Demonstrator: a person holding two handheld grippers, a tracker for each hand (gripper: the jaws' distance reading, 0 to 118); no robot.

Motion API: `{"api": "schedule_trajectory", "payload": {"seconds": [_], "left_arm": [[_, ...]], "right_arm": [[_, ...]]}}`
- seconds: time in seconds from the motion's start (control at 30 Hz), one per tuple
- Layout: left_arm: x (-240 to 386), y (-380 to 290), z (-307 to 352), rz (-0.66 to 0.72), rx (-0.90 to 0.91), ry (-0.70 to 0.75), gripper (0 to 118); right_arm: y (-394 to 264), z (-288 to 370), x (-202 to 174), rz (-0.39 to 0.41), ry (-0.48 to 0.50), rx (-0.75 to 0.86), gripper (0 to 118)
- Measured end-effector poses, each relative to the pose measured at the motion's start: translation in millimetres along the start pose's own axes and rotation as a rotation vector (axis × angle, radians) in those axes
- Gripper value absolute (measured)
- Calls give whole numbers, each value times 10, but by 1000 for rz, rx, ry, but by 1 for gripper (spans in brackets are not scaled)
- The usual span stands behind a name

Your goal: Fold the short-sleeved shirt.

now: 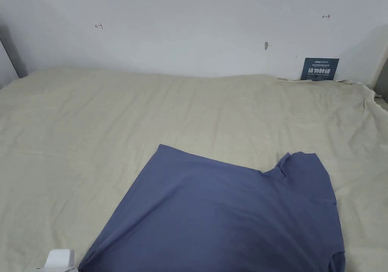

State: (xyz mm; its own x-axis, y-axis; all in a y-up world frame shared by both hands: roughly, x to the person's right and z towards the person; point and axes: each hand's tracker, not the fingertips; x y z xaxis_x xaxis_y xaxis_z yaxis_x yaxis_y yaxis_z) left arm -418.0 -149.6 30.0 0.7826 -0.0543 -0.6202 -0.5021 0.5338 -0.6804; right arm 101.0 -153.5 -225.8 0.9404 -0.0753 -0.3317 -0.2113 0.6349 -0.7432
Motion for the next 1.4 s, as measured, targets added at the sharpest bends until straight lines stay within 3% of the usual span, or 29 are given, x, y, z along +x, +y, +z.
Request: {"api": "schedule_trajectory", "payload": {"seconds": [0.17,0.27,0.3,0.33,0.43,0.47,0.5,0.63,0.77,0.83,1.0,1.1,1.17,1.2,1.23,1.4], "left_arm": [[137,-12,65,0,-18,25,0],[201,51,127,-1,-43,34,21],[200,69,105,-5,-47,39,35],[213,91,111,-4,-58,56,60],[221,145,168,8,-47,70,76],[210,160,191,13,-27,66,90],[230,219,276,17,3,57,101],[355,512,691,-12,158,19,105],[438,794,990,7,312,-6,108],[544,917,1192,-2,371,-28,112],[753,1074,1407,-16,517,-40,106],[859,1042,1461,-15,628,-72,68],[919,1022,1476,-15,652,-104,22],[948,1014,1470,-18,652,-113,7],[978,1013,1436,-26,663,-133,0],[1109,1061,1319,-45,641,-153,0]], "right_arm": [[-47,-29,-124,11,-19,-63,6],[-13,92,-236,37,-28,-59,12],[5,123,-255,40,-26,-57,20],[34,164,-278,46,-28,-55,41],[164,330,-306,82,-40,16,60],[221,415,-334,92,-33,53,77],[300,519,-366,91,-19,92,86],[653,879,-451,112,-9,232,89],[936,1129,-471,138,4,369,104],[1045,1254,-485,139,25,427,105],[1196,1427,-482,155,45,546,99],[1215,1458,-494,168,11,605,56],[1210,1460,-521,173,-1,622,12],[1208,1455,-523,174,-13,635,2],[1203,1448,-524,171,-21,646,1],[1217,1383,-526,186,-20,659,0]]}}
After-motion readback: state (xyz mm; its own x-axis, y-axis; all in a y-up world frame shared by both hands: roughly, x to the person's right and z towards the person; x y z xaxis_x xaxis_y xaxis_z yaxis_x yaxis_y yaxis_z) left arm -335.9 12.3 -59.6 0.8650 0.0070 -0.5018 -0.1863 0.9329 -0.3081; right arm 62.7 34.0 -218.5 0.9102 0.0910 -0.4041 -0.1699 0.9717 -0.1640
